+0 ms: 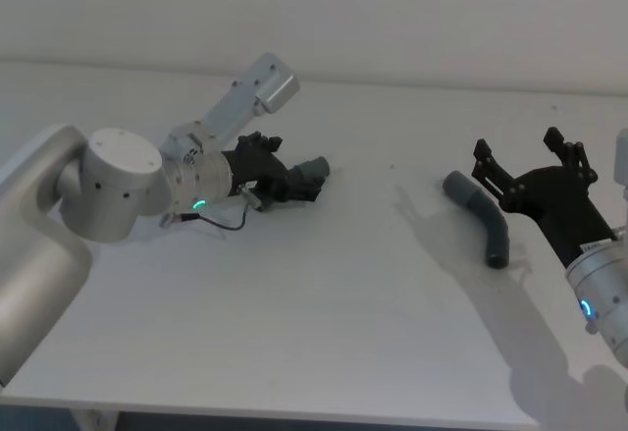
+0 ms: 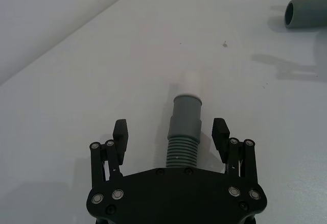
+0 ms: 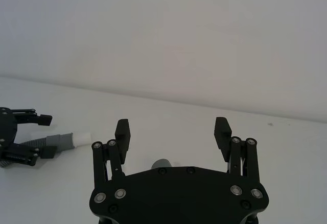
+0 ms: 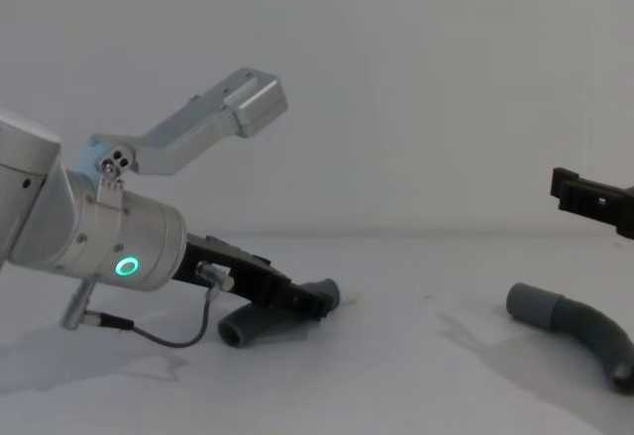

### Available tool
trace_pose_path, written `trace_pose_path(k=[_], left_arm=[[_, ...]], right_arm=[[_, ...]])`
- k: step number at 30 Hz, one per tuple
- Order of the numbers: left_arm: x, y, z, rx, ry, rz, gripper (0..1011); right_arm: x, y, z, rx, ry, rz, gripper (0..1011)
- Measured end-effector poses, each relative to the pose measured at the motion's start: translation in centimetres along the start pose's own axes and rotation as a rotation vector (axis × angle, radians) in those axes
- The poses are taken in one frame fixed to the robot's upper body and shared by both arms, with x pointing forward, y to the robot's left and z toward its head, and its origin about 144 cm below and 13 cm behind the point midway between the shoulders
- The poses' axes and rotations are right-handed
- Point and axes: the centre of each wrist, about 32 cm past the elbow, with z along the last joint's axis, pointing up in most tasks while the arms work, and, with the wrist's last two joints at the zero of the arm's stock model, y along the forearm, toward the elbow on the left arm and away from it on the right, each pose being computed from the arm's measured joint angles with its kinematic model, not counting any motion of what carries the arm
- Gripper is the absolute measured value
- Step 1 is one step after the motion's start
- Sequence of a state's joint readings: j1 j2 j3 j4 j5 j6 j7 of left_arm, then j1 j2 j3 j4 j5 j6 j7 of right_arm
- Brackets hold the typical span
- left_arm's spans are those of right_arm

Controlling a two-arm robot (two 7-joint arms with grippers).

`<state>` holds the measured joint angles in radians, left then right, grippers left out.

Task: Use both hands to pick up one end of the pipe from the table, align the ends, and insert them.

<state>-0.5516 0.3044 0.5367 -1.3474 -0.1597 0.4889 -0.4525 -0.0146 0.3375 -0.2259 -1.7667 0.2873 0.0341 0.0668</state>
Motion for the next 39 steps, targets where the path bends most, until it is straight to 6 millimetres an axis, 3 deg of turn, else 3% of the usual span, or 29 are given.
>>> trace_pose_path(k=[22,35,39], left_arm=[[0.77,-0.35,0.33,0.031,0.021,-0.031,974],[0.88,-0.38,0.42,0.039,0.023,-0.037,654],[0.91,-0.38,0.43,0.04,0.024,-0.037,497]], right_arm=[[0.0,0.0,0.0,0.0,0.0,0.0,1000],[0.0,0.0,0.0,0.0,0.0,0.0,1000],[0.0,0.0,0.0,0.0,0.0,0.0,1000]])
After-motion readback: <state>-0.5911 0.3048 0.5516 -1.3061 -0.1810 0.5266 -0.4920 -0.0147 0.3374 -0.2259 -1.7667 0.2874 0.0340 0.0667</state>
